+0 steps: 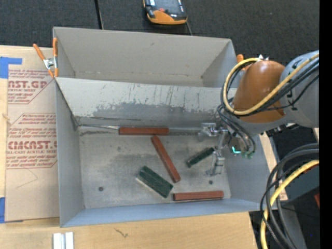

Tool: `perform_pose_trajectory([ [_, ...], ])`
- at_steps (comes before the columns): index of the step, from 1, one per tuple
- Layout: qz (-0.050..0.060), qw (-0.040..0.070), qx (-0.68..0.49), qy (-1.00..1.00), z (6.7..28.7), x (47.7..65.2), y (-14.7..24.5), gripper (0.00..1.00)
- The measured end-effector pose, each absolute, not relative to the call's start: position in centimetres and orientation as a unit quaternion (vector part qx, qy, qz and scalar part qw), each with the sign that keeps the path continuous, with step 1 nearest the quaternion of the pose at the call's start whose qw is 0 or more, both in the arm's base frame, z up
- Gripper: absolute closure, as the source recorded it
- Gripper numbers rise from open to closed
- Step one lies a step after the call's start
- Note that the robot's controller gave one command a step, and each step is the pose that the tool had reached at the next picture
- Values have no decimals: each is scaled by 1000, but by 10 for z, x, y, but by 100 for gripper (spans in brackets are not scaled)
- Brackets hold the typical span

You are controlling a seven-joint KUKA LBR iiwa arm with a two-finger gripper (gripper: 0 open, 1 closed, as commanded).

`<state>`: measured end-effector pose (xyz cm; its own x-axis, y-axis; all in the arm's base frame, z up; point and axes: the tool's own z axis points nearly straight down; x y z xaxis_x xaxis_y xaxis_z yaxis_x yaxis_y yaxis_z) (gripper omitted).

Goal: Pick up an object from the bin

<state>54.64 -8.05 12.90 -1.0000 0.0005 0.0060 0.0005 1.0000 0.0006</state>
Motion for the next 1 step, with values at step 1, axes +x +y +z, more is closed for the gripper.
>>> perform_pose_trajectory([
  [1, 0, -1, 0, -1000, 133, 548, -80, 0],
])
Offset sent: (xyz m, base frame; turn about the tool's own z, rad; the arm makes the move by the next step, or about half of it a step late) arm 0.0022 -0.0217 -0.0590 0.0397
